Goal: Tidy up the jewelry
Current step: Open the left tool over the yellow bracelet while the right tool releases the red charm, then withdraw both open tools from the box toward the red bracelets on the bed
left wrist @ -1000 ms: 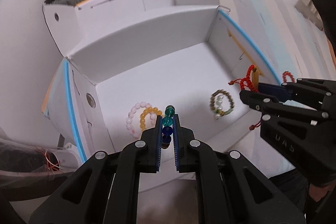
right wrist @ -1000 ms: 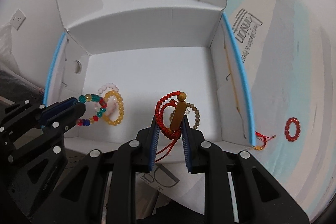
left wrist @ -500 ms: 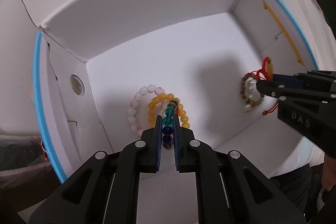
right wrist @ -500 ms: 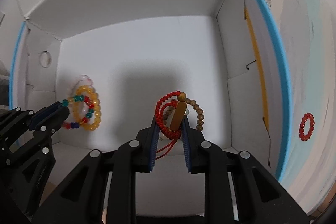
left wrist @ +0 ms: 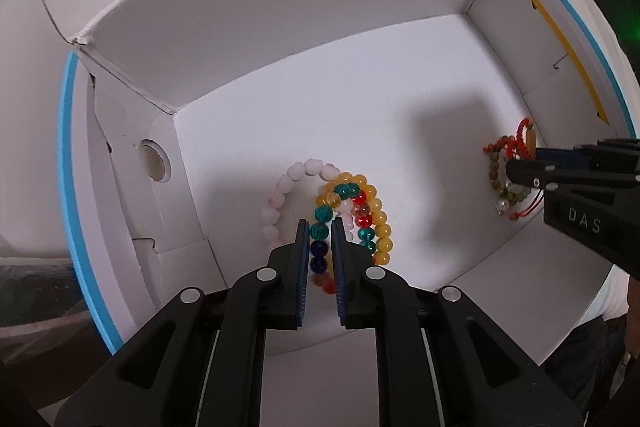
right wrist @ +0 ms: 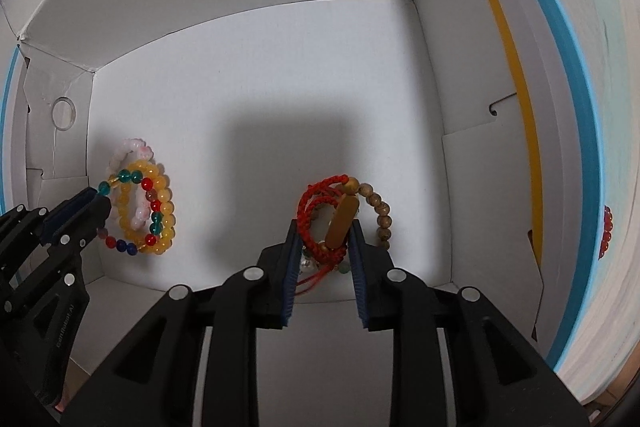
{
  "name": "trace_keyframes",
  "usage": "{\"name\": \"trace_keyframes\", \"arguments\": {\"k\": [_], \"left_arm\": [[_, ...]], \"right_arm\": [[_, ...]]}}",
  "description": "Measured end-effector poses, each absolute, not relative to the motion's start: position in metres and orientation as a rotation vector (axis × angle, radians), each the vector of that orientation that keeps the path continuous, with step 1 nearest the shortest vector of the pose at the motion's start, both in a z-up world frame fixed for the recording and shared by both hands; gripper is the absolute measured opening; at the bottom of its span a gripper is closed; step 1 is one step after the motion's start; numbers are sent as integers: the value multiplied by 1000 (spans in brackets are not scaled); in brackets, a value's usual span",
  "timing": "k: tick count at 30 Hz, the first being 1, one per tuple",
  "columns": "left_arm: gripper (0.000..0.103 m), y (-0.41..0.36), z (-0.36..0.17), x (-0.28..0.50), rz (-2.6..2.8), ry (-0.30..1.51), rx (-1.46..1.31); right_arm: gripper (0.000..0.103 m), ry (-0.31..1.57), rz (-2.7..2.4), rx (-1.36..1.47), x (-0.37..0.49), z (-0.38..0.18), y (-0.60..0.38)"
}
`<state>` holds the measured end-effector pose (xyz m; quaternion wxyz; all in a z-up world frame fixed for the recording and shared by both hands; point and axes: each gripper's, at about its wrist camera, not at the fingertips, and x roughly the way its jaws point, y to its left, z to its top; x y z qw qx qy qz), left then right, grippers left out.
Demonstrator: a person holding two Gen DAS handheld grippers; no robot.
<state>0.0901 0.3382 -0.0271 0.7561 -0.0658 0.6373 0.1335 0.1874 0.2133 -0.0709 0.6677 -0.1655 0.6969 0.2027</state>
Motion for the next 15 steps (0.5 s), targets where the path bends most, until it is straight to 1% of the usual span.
{"name": "trace_keyframes", "arguments": {"k": [2, 5, 6, 7, 8, 9, 11, 12, 13, 15], "left_arm": [[12, 338, -24, 90, 295, 1383, -142], [33, 336, -19, 88, 307, 1361, -141], [34, 335, -16, 87, 310, 1353, -144], [35, 334, -14, 86, 312, 1347, -144], [39, 333, -13, 86, 313, 1342, -144], [41, 332, -11, 85, 314, 1336, -143], [53, 331, -7, 79, 321, 1318, -143], [57, 330, -4, 78, 324, 1308, -143], [59, 328, -1, 77, 325, 1300, -144], [65, 326, 4, 74, 328, 1287, -145]], "right_arm": [[29, 1568, 461, -368, 188, -69, 210], [36, 1557, 468, -362, 184, -64, 208], [38, 1551, 472, -356, 183, -62, 207], [43, 1545, 474, -350, 182, -60, 206], [47, 1536, 479, -345, 181, -57, 205], [50, 1523, 487, -342, 179, -52, 203], [61, 1503, 498, -331, 177, -45, 200], [64, 1487, 506, -324, 176, -40, 198], [67, 1476, 510, -322, 176, -36, 197], [70, 1452, 526, -305, 175, -25, 194]]}}
